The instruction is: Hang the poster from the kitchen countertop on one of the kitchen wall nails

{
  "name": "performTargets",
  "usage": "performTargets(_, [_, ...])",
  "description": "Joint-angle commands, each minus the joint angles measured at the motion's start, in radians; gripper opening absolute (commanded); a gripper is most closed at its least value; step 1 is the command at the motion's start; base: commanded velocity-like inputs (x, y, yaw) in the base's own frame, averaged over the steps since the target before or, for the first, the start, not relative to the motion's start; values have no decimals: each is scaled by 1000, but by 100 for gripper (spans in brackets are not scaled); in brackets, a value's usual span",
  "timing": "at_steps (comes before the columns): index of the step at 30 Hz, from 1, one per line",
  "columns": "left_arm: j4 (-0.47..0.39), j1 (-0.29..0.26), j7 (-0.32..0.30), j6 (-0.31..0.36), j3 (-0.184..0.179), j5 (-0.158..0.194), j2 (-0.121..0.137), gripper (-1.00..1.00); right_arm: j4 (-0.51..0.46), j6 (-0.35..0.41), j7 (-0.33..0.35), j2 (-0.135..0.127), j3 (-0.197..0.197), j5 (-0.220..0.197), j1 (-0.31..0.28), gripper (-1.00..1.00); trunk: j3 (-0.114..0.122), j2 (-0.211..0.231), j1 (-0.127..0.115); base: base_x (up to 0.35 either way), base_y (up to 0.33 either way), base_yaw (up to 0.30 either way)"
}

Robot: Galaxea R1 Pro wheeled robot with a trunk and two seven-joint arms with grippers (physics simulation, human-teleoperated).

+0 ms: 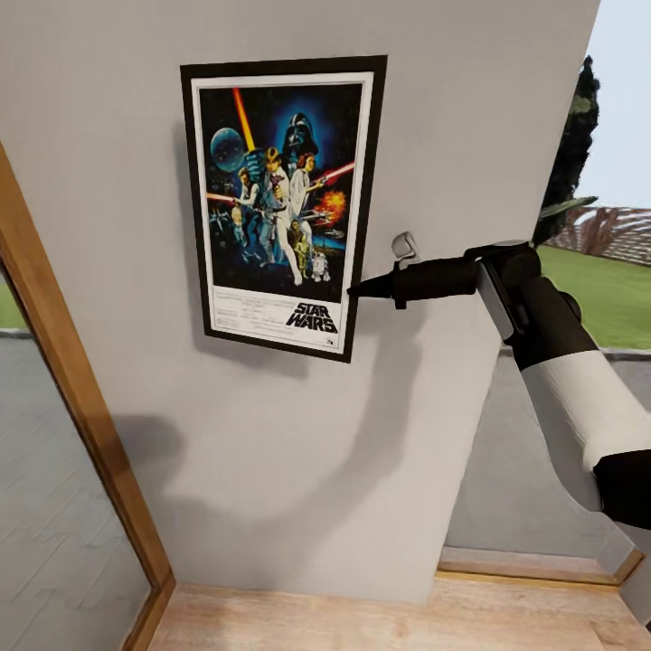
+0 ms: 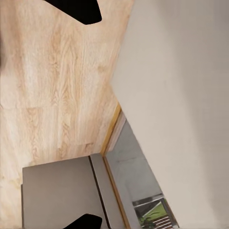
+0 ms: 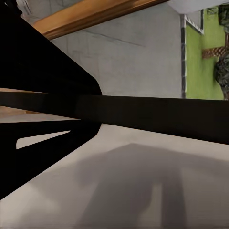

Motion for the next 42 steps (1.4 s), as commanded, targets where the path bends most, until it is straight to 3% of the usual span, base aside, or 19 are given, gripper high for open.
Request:
performTargets(1, [2, -1, -2, -7, -3, 4, 0, 100, 0, 12, 2, -1, 3, -9, -1, -100, -2, -2, 1, 45, 0, 0])
performTargets(42, [2, -1, -2, -7, -3, 4, 0, 100, 5, 12, 2, -1, 3, -9, -1, -100, -2, -2, 1, 60, 0, 0])
